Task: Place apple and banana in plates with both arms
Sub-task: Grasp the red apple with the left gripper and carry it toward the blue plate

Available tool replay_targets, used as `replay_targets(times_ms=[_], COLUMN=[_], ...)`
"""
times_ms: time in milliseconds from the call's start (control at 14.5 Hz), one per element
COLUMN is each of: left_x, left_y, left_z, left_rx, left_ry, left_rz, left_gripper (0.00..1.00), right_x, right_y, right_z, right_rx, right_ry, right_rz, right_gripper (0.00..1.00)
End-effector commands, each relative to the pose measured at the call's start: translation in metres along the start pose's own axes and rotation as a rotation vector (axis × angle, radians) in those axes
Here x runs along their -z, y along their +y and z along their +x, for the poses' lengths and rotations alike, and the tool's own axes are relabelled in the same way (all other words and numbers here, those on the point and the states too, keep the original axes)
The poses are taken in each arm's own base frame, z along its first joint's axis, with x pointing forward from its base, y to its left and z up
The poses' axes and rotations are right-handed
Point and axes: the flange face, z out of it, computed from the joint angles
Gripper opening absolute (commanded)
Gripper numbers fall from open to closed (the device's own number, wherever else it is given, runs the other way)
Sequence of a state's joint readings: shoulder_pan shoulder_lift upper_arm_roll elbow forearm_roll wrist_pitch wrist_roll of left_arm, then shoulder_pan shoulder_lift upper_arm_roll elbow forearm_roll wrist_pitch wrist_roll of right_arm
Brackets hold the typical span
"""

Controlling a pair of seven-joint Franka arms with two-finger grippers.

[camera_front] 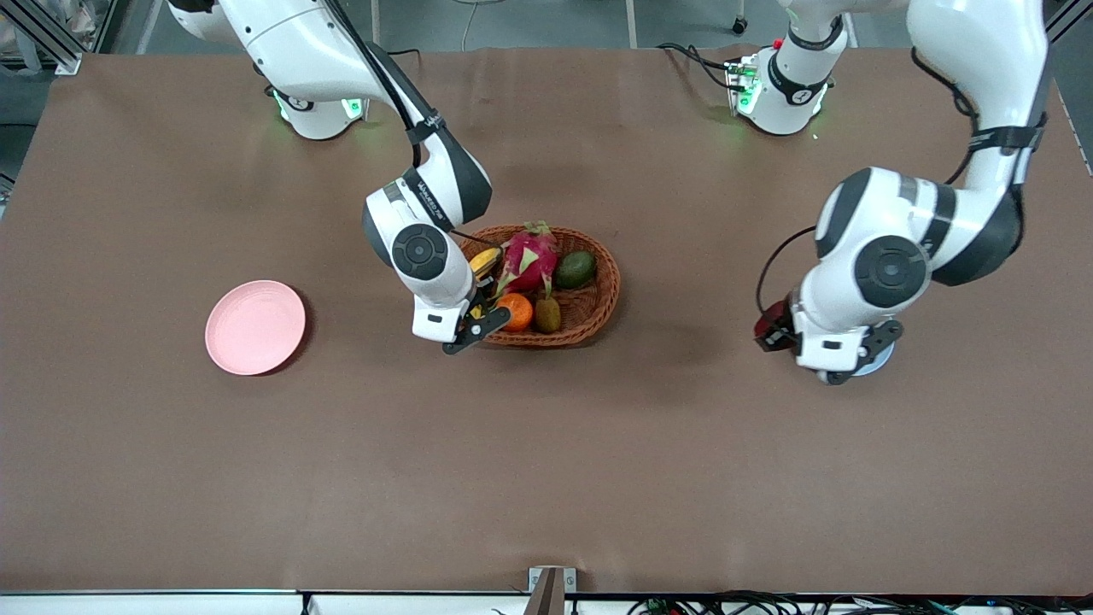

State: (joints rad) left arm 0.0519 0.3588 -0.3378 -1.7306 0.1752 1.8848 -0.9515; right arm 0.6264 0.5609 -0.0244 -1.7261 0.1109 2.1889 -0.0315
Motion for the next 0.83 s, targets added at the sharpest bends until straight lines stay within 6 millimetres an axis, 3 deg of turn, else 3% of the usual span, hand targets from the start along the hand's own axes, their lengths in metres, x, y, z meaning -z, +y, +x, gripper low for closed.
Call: replay_targets(times_ms=[0, 346, 553, 622, 691, 761], left_x=[-0.009, -0.072, -0.097, -0.108, -0.119, -0.127], left_y=[-0.037, -0.091, -0.122, -0.133, -0.136, -0.136], left_z=[0.017, 0.043, 0.062, 0.068, 0.068, 0.067], left_rx=[-0.04, -0.127, -0.179, -0.177, -0.185, -0.187], left_ry=[0.0, 0.007, 0.006, 0.009, 0.009, 0.014], left_rz=[0.009, -0.038, -0.06, -0.072, -0.081, -0.091], left_gripper=[0.02, 0.02, 0.02, 0.03, 0.03, 0.03], right_x=[-0.004, -0.006, -0.002, -0.003, -0.003, -0.003], right_y=[-0.005, -0.003, 0.0, 0.0, 0.0, 0.002], right_z=[0.003, 0.003, 0.005, 0.005, 0.005, 0.005], right_rx=[0.018, 0.036, 0.063, 0.063, 0.063, 0.06], right_ry=[0.008, 0.005, 0.011, 0.01, 0.008, 0.008], right_rz=[-0.026, -0.054, -0.094, -0.094, -0.094, -0.094], right_gripper=[0.56, 0.54, 0.47, 0.43, 0.29, 0.27])
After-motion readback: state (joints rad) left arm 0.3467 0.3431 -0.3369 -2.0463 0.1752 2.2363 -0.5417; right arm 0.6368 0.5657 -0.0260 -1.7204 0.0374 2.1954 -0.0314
